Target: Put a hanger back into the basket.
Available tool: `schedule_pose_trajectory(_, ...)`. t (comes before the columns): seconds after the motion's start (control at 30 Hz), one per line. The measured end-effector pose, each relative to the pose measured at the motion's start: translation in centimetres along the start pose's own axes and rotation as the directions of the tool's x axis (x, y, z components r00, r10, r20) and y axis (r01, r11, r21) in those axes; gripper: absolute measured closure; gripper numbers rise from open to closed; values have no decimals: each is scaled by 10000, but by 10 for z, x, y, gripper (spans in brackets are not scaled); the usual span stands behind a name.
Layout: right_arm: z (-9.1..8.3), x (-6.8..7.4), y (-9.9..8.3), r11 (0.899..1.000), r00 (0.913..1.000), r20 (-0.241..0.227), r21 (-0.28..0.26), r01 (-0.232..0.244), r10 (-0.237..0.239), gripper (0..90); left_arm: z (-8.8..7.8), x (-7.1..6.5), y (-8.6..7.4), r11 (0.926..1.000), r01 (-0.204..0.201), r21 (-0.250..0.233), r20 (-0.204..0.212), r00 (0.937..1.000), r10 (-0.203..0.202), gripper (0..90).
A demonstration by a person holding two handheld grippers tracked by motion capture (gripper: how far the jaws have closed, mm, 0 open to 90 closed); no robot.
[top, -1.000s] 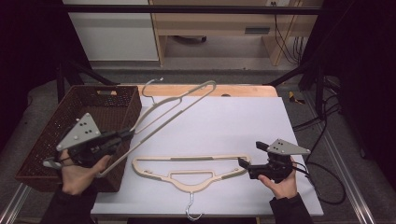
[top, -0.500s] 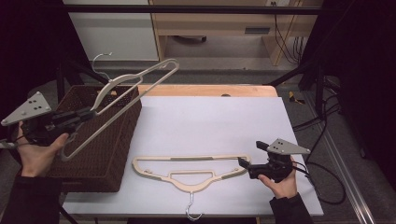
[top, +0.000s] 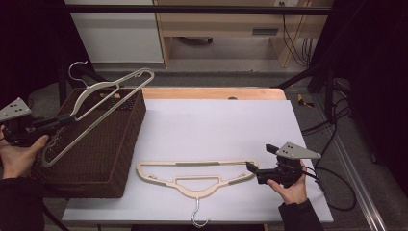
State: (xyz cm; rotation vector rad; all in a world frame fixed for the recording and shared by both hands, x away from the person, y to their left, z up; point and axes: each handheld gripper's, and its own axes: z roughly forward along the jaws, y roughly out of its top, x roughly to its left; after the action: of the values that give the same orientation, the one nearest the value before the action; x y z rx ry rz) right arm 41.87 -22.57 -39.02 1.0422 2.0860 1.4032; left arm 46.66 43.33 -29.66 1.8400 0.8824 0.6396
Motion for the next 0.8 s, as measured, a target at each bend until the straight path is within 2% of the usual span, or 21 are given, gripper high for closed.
schedule_pose_trajectory(0.2, -1, -1, 1, 10000, 10000, 68, -34, 13, -13, 41, -2, 15, -19, 9988, 297, 401, -93, 9995, -294, 859)
schedule_pose_trajectory(0.3, -2, -2, 1, 10000, 10000, 74, -64, -29, 29, 40, -2, 19, -26, 9971, 290, 702, -236, 9993, -274, 859)
schedule_pose_trajectory(0.43, -3, -2, 1, 10000, 10000, 85, -67, -7, 8, 40, -3, 26, -36, 9969, 616, 488, -43, 9981, -614, 858)
schedule_pose_trajectory(0.63, -3, -2, 1, 10000, 9999, 143, -51, 24, -23, 40, -13, 31, -44, 9962, 776, 386, -49, 9970, -775, 858)
schedule_pose_trajectory(0.8, -2, -2, 1, 10000, 9999, 137, 54, -11, 10, 39, -18, 35, -50, 9938, 678, 885, -357, 9973, -649, 858)
